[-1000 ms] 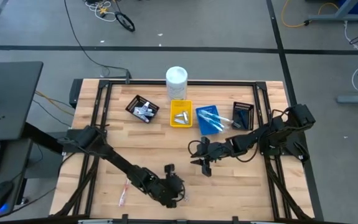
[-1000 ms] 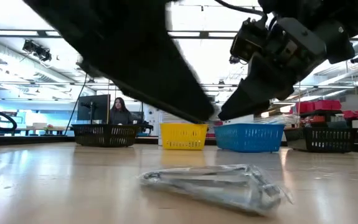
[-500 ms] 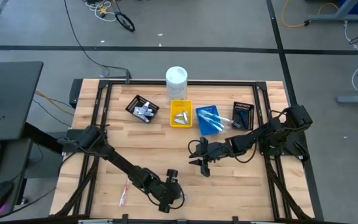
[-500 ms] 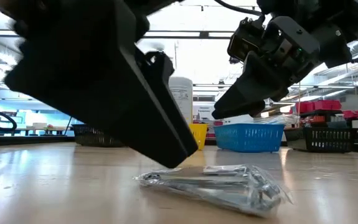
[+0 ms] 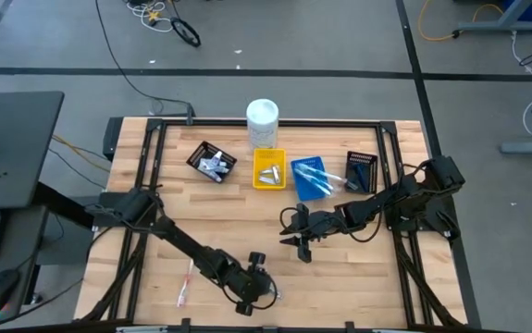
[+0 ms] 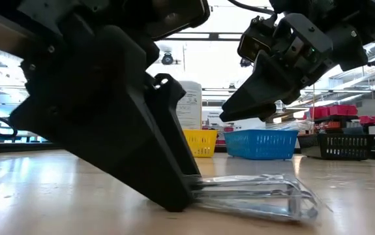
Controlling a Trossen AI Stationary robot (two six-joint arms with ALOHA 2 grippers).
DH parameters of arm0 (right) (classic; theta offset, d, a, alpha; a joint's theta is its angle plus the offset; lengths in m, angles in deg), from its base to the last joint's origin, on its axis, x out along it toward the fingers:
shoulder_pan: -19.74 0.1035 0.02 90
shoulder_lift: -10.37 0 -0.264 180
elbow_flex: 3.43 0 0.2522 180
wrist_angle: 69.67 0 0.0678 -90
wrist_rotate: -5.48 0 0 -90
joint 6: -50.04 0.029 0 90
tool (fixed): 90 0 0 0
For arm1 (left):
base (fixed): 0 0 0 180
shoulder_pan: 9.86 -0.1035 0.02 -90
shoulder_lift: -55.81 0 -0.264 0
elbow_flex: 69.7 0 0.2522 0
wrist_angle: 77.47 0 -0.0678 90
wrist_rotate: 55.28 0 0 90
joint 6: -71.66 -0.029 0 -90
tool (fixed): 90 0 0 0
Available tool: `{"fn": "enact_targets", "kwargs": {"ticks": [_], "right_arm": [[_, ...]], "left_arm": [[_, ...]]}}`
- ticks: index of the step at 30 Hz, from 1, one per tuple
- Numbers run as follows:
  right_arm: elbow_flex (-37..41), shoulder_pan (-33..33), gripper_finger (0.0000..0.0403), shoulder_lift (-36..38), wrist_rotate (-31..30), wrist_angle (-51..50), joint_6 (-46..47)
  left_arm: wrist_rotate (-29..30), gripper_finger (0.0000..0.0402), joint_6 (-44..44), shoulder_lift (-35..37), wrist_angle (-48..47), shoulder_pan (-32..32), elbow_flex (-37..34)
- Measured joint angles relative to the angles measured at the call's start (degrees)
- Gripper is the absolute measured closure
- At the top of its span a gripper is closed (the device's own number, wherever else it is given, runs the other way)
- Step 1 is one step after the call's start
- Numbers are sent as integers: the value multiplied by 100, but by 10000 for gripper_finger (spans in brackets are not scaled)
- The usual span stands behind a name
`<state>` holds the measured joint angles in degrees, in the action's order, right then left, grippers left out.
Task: Pick & Place Travel size toiletries
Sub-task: Put the silver nail cutter into the yellow bin
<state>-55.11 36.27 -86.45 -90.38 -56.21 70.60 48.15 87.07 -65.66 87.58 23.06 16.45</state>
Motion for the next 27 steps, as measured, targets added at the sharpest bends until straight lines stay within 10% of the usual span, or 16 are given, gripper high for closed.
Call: {"fn": "enact_targets", "kwargs": {"ticks": [12,27], "right_arm": [[0,3,265,51,3,-461,131],[0,-15,265,448,292,-2390,761]], "left_arm": [[313,354,610,156,-113,-8,-8],[2603,352,1379,1781,-2678,-474,-13]]}}
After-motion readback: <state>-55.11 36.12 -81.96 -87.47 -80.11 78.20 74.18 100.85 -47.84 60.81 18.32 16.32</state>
